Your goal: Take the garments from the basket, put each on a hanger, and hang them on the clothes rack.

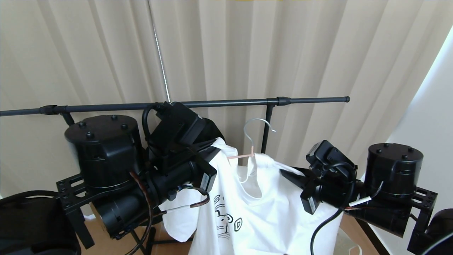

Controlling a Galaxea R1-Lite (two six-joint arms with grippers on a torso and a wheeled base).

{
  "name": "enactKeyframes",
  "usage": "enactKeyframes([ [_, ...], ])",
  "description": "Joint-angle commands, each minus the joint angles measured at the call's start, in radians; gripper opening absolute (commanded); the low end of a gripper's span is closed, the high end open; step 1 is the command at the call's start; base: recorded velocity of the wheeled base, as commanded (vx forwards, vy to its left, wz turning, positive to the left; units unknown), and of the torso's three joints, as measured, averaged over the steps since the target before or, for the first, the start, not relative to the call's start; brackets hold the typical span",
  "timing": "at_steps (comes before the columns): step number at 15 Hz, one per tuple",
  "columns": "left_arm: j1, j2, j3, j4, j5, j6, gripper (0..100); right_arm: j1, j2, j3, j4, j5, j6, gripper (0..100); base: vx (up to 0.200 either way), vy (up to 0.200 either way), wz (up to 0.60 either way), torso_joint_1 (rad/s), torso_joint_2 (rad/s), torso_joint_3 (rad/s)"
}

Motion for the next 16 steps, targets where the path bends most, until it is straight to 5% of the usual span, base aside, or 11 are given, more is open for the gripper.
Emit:
enactKeyframes([
  [1,-0.012,-0.029,-0.005,0.007,0.0,-0.01,0,0.005,0.071,0.02,-0.046,0.0,0.005,0,0.0,0.0,0.0,0.0,0.0,0.0],
  [6,-0.024,-0.026,-0.005,0.007,0.0,-0.022,0,0.04,0.155,0.022,-0.127,-0.004,0.014,0,0.0,0.0,0.0,0.0,0.0,0.0],
  [9,-0.037,-0.021,0.001,0.007,0.0,-0.028,0,0.068,0.152,0.012,-0.182,-0.014,0.117,0,0.0,0.0,0.0,0.0,0.0,0.0],
  [16,-0.034,-0.023,0.01,0.005,0.007,-0.028,0,0.063,0.073,0.008,-0.208,-0.004,0.174,0,0.0,0.0,0.0,0.0,0.0,0.0],
])
